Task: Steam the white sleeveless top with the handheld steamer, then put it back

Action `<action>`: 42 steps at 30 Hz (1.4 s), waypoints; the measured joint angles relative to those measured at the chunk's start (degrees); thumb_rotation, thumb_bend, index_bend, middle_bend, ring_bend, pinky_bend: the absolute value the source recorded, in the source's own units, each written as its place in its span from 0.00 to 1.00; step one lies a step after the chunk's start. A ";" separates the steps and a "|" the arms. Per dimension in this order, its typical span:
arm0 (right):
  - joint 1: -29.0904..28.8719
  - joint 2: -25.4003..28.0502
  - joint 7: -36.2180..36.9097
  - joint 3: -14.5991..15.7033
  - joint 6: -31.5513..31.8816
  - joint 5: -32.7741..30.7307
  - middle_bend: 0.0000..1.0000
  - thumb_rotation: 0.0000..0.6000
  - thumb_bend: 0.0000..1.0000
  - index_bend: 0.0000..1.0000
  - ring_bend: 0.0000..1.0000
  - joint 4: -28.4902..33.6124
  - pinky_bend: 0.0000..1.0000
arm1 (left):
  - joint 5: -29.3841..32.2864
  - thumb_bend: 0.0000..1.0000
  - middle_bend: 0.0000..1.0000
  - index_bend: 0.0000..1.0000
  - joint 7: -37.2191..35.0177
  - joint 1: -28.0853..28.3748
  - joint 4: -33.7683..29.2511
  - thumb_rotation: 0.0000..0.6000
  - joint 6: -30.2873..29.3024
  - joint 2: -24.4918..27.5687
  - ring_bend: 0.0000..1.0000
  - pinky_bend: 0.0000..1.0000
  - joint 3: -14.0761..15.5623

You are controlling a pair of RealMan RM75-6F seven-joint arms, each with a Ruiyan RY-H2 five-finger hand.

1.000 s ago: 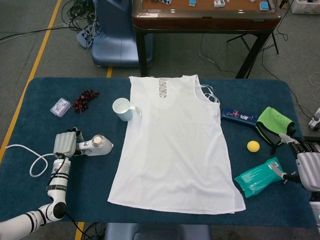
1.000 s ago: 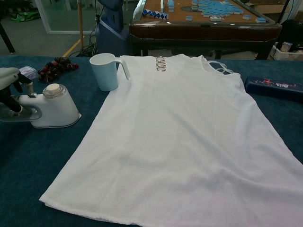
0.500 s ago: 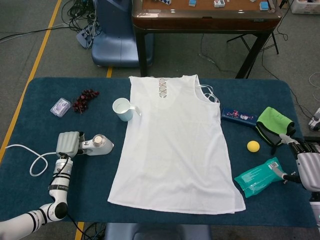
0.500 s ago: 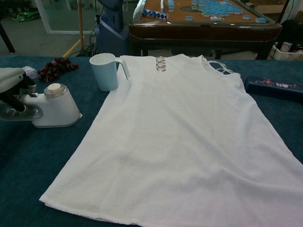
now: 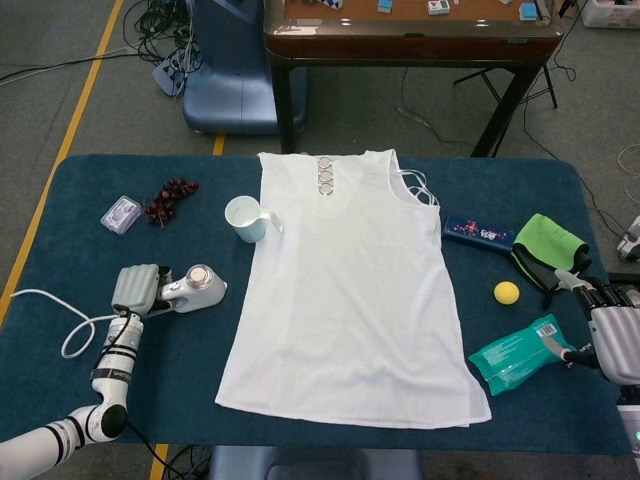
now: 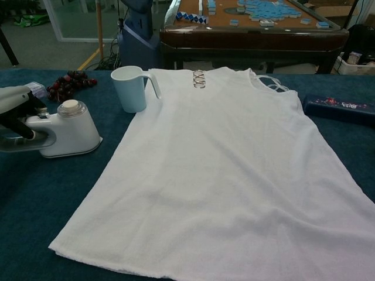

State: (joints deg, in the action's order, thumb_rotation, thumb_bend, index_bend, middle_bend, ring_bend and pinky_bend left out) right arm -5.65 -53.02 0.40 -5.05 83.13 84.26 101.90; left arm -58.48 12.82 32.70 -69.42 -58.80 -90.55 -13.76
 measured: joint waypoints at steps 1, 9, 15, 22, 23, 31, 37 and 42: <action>-0.03 0.05 -0.12 0.04 -0.10 0.04 0.28 1.00 0.14 0.15 0.18 0.12 0.22 | -0.35 0.28 0.84 0.70 -1.17 -0.01 0.03 1.00 0.54 0.25 0.75 0.81 0.01; -0.86 0.30 -1.14 0.50 -1.69 0.88 0.28 1.00 0.14 0.15 0.18 1.25 0.22 | -6.32 0.28 0.86 0.70 -13.19 -0.25 0.45 1.00 3.27 2.57 0.76 0.81 0.64; -2.45 -0.10 -1.82 0.90 -4.28 1.95 0.28 1.00 0.14 0.15 0.18 1.79 0.22 | -13.75 0.28 0.86 0.70 -21.25 -0.84 -0.20 1.00 0.69 4.08 0.77 0.81 1.57; -6.23 -2.09 -2.29 1.55 -10.36 3.79 0.28 1.00 0.15 0.15 0.18 1.75 0.22 | -18.53 0.28 0.86 0.70 -22.14 -1.31 -6.35 1.00 -2.88 6.81 0.77 0.81 2.91; -7.20 -2.61 -2.26 1.64 -11.89 4.08 0.28 1.00 0.16 0.15 0.18 1.67 0.22 | -18.78 0.28 0.86 0.70 -21.90 -1.32 -7.37 1.00 -3.09 7.17 0.77 0.81 3.01; -15.16 -7.50 -1.17 1.79 -23.41 4.95 0.23 0.90 0.30 0.15 0.12 0.34 0.17 | -18.86 0.28 0.86 0.70 -17.58 0.01 -14.08 1.00 -3.02 9.24 0.77 0.81 2.76; -20.55 -12.43 1.03 2.76 -29.42 6.96 0.19 0.51 0.26 0.15 0.06 -1.47 0.06 | -17.10 0.28 0.86 0.70 -15.41 2.39 -14.49 1.00 -0.76 8.22 0.77 0.81 1.71; -22.27 -15.45 1.46 4.65 -31.59 8.41 0.18 0.48 0.21 0.15 0.05 -2.74 0.04 | -15.89 0.28 0.86 0.70 -14.09 4.08 -13.29 1.00 0.53 6.49 0.77 0.81 1.14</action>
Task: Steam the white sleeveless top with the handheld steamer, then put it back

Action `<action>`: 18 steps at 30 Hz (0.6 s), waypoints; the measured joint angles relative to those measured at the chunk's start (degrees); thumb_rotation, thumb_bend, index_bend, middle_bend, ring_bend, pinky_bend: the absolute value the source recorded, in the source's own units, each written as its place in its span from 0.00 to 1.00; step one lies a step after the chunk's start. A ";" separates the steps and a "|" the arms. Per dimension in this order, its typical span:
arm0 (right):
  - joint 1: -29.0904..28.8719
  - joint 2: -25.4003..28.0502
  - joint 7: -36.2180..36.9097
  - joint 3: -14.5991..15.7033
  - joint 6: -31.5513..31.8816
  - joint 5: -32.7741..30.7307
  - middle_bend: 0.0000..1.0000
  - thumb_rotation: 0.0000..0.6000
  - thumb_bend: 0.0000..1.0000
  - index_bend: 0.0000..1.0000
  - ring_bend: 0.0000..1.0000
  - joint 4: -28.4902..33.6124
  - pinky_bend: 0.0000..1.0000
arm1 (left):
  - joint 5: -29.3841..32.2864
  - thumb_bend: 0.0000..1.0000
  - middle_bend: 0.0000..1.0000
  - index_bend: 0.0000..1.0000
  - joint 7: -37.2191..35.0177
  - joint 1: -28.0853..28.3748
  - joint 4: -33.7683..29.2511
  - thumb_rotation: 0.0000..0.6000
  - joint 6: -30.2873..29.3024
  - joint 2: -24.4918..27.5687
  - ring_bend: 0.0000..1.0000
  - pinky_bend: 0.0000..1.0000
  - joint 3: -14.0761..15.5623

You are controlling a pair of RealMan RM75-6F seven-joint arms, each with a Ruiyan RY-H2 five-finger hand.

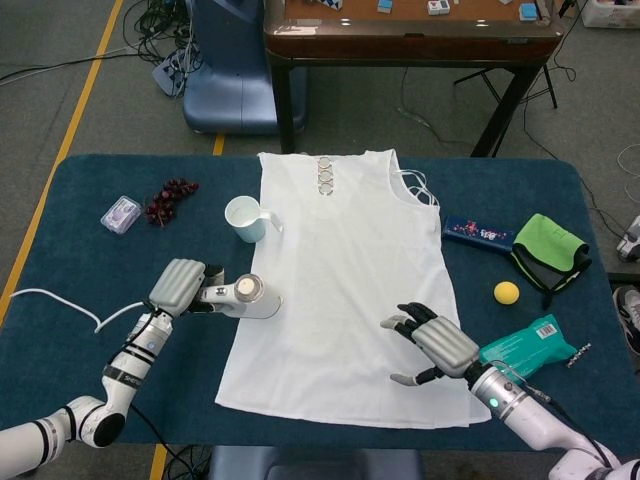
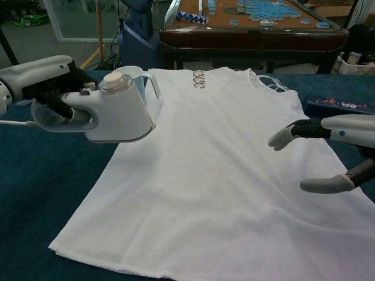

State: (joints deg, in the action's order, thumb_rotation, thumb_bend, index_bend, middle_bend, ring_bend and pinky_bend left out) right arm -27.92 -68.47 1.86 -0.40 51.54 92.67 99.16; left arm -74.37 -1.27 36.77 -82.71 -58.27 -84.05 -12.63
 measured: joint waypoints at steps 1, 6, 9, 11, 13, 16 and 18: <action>-0.17 -0.46 -0.05 0.34 -0.34 0.05 0.18 0.48 0.21 0.15 0.05 -0.15 0.04 | 0.17 0.28 0.86 0.70 0.19 0.26 0.18 1.00 0.23 -0.27 0.77 0.81 -0.04; -1.06 -2.38 -0.23 2.31 -2.19 0.11 0.18 0.48 0.21 0.15 0.05 -0.77 0.04 | 0.81 0.28 0.86 0.70 1.24 1.60 1.23 1.00 1.25 -2.08 0.77 0.81 -0.08; -1.38 -3.16 -0.51 3.50 -3.03 0.18 0.18 0.49 0.25 0.15 0.05 -1.08 0.04 | 1.15 0.28 0.86 0.70 1.72 2.48 2.15 1.00 1.92 -3.39 0.77 0.81 -0.08; -1.50 -3.66 -0.86 4.29 -3.40 0.25 0.18 0.53 0.28 0.14 0.05 -1.24 0.04 | 1.28 0.28 0.86 0.70 2.04 3.01 2.70 1.00 2.30 -4.20 0.77 0.81 -0.04; -1.52 -3.98 -1.15 4.96 -3.59 0.32 0.18 0.60 0.32 0.14 0.05 -1.38 0.04 | 1.35 0.28 0.86 0.70 2.39 3.57 3.29 1.00 2.63 -5.12 0.77 0.81 0.03; -1.51 -4.43 -1.27 5.90 -3.82 0.21 0.18 0.62 0.34 0.14 0.05 -1.70 0.04 | 1.55 0.28 0.86 0.70 2.95 4.32 4.14 1.00 3.03 -6.28 0.77 0.81 0.10; -1.45 -4.59 -1.07 6.26 -3.62 0.12 0.18 0.62 0.34 0.14 0.05 -1.93 0.04 | 1.97 0.28 0.86 0.70 3.20 4.71 4.50 1.00 3.29 -6.70 0.77 0.81 0.00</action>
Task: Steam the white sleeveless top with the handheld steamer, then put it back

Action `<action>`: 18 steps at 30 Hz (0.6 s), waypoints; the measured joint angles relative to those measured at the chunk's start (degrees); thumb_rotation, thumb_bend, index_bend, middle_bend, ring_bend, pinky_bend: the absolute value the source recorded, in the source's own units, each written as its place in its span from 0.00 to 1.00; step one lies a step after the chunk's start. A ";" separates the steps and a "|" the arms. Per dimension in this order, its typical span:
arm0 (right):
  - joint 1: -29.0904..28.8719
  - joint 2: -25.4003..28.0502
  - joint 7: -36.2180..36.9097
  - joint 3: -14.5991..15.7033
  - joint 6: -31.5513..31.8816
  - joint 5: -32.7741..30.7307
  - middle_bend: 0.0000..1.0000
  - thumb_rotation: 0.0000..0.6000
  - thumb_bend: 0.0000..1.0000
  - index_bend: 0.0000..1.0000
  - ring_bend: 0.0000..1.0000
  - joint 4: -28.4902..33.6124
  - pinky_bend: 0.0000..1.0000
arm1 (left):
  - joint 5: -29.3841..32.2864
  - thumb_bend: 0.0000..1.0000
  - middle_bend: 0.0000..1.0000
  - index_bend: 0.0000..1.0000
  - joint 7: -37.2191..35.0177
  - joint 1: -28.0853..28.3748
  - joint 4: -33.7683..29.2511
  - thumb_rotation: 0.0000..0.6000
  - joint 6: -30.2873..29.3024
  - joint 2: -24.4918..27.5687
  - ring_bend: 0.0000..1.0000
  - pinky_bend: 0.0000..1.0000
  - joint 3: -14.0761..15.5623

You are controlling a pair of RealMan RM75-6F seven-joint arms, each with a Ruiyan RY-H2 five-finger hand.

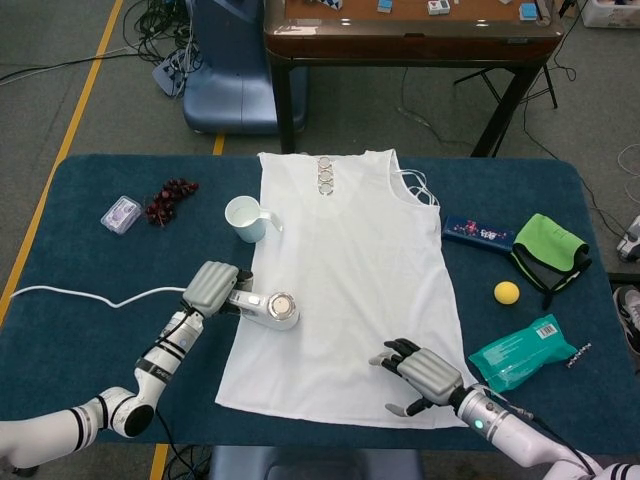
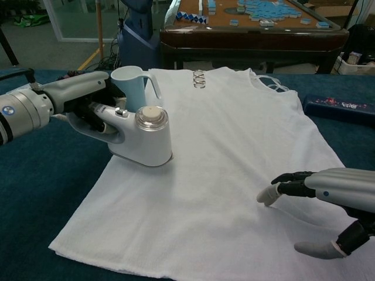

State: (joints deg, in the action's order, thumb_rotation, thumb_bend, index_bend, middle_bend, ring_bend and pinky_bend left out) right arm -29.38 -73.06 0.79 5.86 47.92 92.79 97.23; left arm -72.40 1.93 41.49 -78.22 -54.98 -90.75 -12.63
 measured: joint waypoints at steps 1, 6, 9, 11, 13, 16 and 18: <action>0.02 -0.03 0.07 0.15 0.11 0.01 0.18 0.62 0.34 0.14 0.05 -0.07 0.04 | 0.22 0.28 0.86 0.70 0.08 0.11 0.06 1.00 0.07 -0.10 0.77 0.81 -0.09; 0.03 -0.32 0.51 1.00 0.27 0.06 0.18 0.65 0.34 0.14 0.05 -0.85 0.04 | 1.64 0.28 0.86 0.70 0.83 0.86 0.28 1.00 0.79 -0.77 0.77 0.81 -0.50; -0.06 -0.69 1.03 1.30 0.28 -0.10 0.18 0.65 0.34 0.14 0.05 -1.34 0.04 | 2.40 0.28 0.86 0.70 1.42 1.37 0.63 1.00 1.25 -1.57 0.77 0.81 -0.63; -0.11 -0.83 1.28 1.58 0.35 -0.09 0.18 0.66 0.34 0.14 0.05 -1.51 0.04 | 2.91 0.28 0.86 0.70 1.83 1.72 0.93 1.00 1.56 -2.22 0.77 0.81 -0.69; -0.15 -0.87 1.40 1.79 0.49 0.02 0.18 0.66 0.34 0.14 0.05 -1.52 0.04 | 3.50 0.28 0.86 0.70 2.44 2.19 1.42 1.00 1.93 -3.03 0.77 0.81 -0.76; -0.17 -0.82 1.53 2.14 0.82 0.21 0.18 0.67 0.34 0.14 0.05 -1.41 0.04 | 4.39 0.28 0.86 0.70 3.26 2.90 2.27 1.00 2.38 -4.31 0.77 0.81 -0.97; -0.18 -0.84 1.56 2.36 0.89 0.24 0.18 0.67 0.34 0.14 0.05 -1.39 0.04 | 5.07 0.28 0.86 0.70 3.73 3.49 3.00 1.00 2.87 -5.20 0.77 0.81 -1.15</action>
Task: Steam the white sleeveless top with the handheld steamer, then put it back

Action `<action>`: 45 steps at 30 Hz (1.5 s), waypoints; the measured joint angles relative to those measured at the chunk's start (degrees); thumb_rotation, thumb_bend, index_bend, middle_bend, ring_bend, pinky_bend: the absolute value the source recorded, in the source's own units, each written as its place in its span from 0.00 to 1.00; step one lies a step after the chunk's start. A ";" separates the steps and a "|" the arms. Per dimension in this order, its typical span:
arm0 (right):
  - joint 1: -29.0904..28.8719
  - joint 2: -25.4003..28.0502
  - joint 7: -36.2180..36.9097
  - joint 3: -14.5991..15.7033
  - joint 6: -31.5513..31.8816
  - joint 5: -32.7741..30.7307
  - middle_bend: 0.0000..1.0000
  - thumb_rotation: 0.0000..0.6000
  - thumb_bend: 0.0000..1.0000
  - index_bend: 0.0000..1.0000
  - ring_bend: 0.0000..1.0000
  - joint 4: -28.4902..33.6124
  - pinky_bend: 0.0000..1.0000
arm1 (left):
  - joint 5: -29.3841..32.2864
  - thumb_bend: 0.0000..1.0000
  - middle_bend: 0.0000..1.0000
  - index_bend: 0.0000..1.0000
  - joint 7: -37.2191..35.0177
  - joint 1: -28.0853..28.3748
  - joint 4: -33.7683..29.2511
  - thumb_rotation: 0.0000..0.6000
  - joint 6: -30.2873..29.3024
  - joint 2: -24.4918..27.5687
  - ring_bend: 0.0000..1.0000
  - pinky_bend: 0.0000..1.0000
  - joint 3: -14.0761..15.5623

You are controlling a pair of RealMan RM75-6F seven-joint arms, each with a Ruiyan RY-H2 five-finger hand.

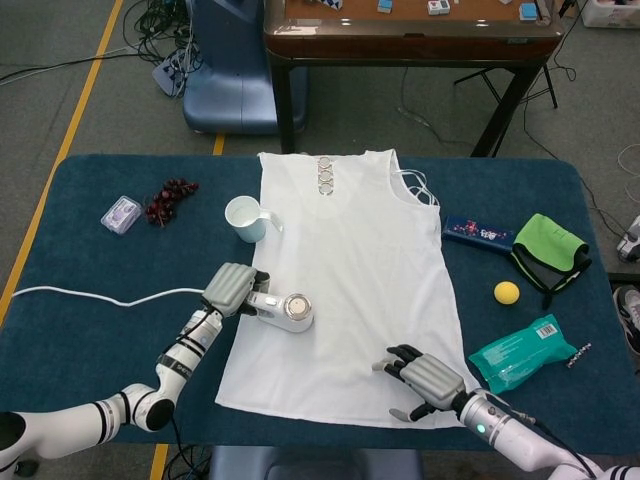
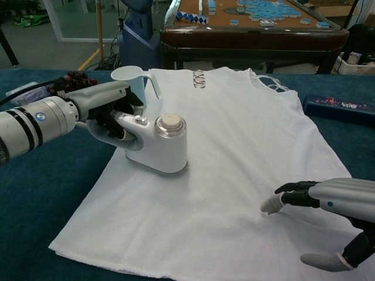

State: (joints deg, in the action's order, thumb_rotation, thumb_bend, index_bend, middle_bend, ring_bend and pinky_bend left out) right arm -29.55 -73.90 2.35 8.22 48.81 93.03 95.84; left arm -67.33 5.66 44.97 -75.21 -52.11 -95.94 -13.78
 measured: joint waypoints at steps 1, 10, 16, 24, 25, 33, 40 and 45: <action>-0.01 -0.03 0.01 0.10 0.00 0.00 0.18 0.67 0.34 0.14 0.05 0.00 0.04 | 0.23 0.28 0.86 0.70 0.22 0.23 0.34 1.00 0.17 -0.35 0.77 0.81 -0.06; -0.22 -0.39 0.15 1.04 -0.21 0.05 0.18 0.68 0.34 0.14 0.05 -0.20 0.04 | 2.04 0.28 0.86 0.70 1.38 1.52 4.23 1.00 1.38 -2.85 0.77 0.81 -0.19; -0.36 -0.41 0.42 1.28 0.08 0.15 0.18 0.68 0.34 0.14 0.05 -0.27 0.04 | 2.09 0.28 0.86 0.70 1.06 1.03 5.08 1.00 0.96 -2.19 0.77 0.81 0.10; -0.50 -0.68 0.67 1.59 0.25 0.18 0.18 0.68 0.34 0.14 0.05 -0.58 0.04 | 1.95 0.28 0.86 0.70 0.63 -0.72 3.55 1.00 0.45 0.94 0.77 0.81 1.18; -0.54 -0.71 0.65 1.62 0.26 0.21 0.18 0.68 0.34 0.14 0.05 -0.58 0.04 | 2.02 0.28 0.86 0.70 0.55 -0.88 3.35 1.00 0.43 1.09 0.77 0.81 1.26; -0.64 -0.57 0.25 1.96 0.37 0.24 0.18 0.68 0.34 0.14 0.05 -0.23 0.04 | 1.50 0.28 0.86 0.70 0.59 -1.28 0.70 1.00 0.09 1.41 0.76 0.81 1.91; -0.44 -0.38 -0.17 2.25 0.75 0.11 0.18 0.68 0.34 0.14 0.05 0.18 0.04 | 1.02 0.28 0.86 0.70 2.55 0.06 -0.91 1.00 0.50 0.18 0.76 0.81 1.94; -0.27 -0.19 -0.35 2.39 1.19 0.15 0.18 0.68 0.34 0.14 0.05 0.50 0.04 | 2.11 0.28 0.86 0.70 4.18 1.69 0.01 1.00 1.76 -1.96 0.76 0.81 1.48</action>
State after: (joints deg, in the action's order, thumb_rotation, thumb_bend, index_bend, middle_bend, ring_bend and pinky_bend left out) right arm -29.82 -74.09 2.01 10.61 50.00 93.17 96.34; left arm -65.22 9.84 46.66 -75.20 -50.35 -97.91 -12.30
